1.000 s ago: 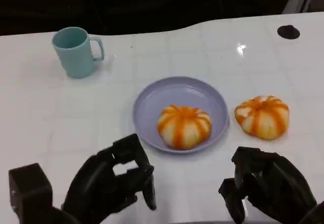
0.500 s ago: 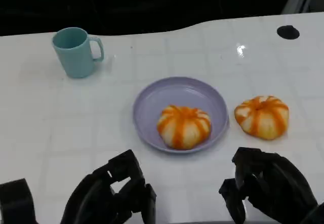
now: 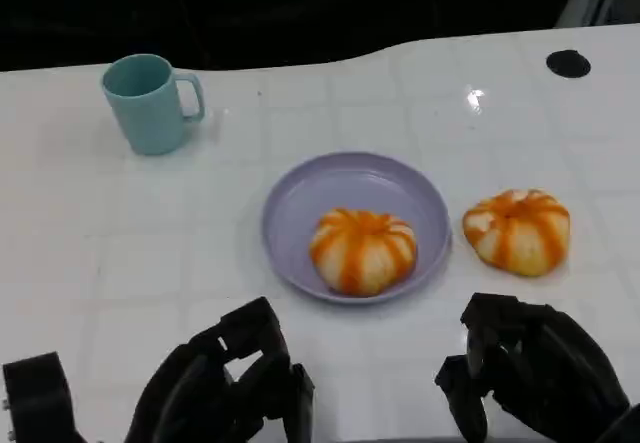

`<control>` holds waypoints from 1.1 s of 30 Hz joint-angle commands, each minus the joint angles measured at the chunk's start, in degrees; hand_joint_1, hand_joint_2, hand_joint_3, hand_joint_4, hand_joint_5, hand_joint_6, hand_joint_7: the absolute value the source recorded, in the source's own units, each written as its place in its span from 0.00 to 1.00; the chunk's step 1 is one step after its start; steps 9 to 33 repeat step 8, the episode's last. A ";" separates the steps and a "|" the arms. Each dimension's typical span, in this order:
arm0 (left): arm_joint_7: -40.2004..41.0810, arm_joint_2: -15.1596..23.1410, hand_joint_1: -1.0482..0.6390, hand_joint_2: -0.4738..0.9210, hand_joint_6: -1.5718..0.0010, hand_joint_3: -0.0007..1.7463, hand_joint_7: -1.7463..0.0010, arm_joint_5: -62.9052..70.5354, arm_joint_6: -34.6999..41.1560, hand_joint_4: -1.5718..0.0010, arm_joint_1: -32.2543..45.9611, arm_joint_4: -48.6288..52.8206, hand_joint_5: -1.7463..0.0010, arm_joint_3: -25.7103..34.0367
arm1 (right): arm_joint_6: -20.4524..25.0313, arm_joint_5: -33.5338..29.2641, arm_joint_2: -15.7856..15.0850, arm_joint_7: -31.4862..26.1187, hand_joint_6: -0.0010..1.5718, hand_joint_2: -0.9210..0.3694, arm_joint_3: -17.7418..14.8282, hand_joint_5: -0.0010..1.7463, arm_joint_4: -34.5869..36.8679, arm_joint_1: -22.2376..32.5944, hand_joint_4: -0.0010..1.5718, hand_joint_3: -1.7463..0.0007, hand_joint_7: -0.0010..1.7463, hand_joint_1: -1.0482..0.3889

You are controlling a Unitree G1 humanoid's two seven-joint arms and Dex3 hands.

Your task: Grasp the bread from the table and place it into the plate.

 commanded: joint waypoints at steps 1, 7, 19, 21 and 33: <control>-0.68 0.51 0.23 1.00 0.56 0.20 0.00 0.54 -0.63 0.41 -0.24 0.78 0.00 0.90 | -0.85 0.14 -0.53 0.48 0.68 0.18 -0.46 0.89 0.74 -0.36 0.78 0.73 0.81 0.07; -1.40 0.62 0.23 1.00 0.56 0.20 0.00 -0.06 -0.27 0.41 -0.51 1.25 0.00 1.26 | -0.35 0.49 -0.31 0.22 0.68 0.18 -0.50 0.88 0.64 -0.41 0.78 0.74 0.80 0.07; -1.54 0.65 0.23 1.00 0.56 0.20 0.00 -0.08 -0.19 0.41 -0.56 1.29 0.00 1.27 | -0.46 0.41 -0.36 0.29 0.68 0.18 -0.49 0.88 0.76 -0.47 0.78 0.74 0.80 0.07; -1.54 0.65 0.23 1.00 0.56 0.20 0.00 -0.08 -0.19 0.41 -0.56 1.29 0.00 1.27 | -0.46 0.41 -0.36 0.29 0.68 0.18 -0.49 0.88 0.76 -0.47 0.78 0.74 0.80 0.07; -1.54 0.65 0.23 1.00 0.56 0.20 0.00 -0.08 -0.19 0.41 -0.56 1.29 0.00 1.27 | -0.46 0.41 -0.36 0.29 0.68 0.18 -0.49 0.88 0.76 -0.47 0.78 0.74 0.80 0.07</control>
